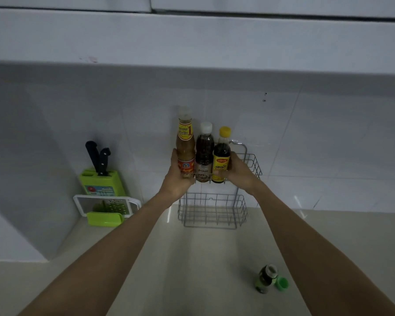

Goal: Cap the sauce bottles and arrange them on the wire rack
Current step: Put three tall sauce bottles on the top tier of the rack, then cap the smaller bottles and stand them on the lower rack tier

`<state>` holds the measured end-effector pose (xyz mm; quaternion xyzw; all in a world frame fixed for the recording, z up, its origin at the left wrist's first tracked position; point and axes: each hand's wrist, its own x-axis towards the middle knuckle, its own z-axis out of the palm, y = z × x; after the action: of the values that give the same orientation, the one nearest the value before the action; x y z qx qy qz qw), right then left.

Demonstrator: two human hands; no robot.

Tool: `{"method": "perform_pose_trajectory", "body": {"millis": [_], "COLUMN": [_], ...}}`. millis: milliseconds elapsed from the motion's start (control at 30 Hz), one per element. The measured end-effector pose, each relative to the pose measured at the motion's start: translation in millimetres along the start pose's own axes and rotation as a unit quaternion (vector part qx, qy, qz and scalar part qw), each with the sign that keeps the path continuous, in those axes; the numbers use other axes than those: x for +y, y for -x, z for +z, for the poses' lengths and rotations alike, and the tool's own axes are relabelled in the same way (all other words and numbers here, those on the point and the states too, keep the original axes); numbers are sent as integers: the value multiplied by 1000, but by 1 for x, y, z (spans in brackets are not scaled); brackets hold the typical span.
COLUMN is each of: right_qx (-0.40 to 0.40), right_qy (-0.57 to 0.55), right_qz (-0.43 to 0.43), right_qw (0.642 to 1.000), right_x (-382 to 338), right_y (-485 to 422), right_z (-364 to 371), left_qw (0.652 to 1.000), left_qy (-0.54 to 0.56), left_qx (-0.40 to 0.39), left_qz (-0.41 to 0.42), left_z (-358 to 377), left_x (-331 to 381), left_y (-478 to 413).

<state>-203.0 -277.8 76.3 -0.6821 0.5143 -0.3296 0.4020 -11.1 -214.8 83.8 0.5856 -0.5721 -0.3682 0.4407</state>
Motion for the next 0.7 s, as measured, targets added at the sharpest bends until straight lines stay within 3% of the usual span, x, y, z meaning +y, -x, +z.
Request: {"method": "perform_pose_trajectory", "body": {"millis": [200,300,367,467,567,633,700], "right_qx": [85,194,244,201,122,14,-125], "right_qy": [-37,-28,-11,21,88,105,147], "right_qz": [-60,-89,-138,-177,-197,-180,-177], "right_qw": [994,976,960,963,969,978,965], "right_x": [-14,-7,1,5,11,11,5], "right_y": [20,33,45,71,93,104,118], "right_z": [19,33,39,58,89,107,129], "left_qw": [999,993,995,997,996,994,991], "left_qy": [-46,-117,-91,-18,3,6,5], "left_qx": [0,-4,-34,-66,-21,9,27], "left_qz": [-6,1,-16,-43,-82,-107,-130], "left_z": [-5,-20,-33,-63,-93,-108,-120], "left_x": [-1,-20,-32,-56,-86,-107,-130], "left_y": [13,21,32,71,124,160,198]}}
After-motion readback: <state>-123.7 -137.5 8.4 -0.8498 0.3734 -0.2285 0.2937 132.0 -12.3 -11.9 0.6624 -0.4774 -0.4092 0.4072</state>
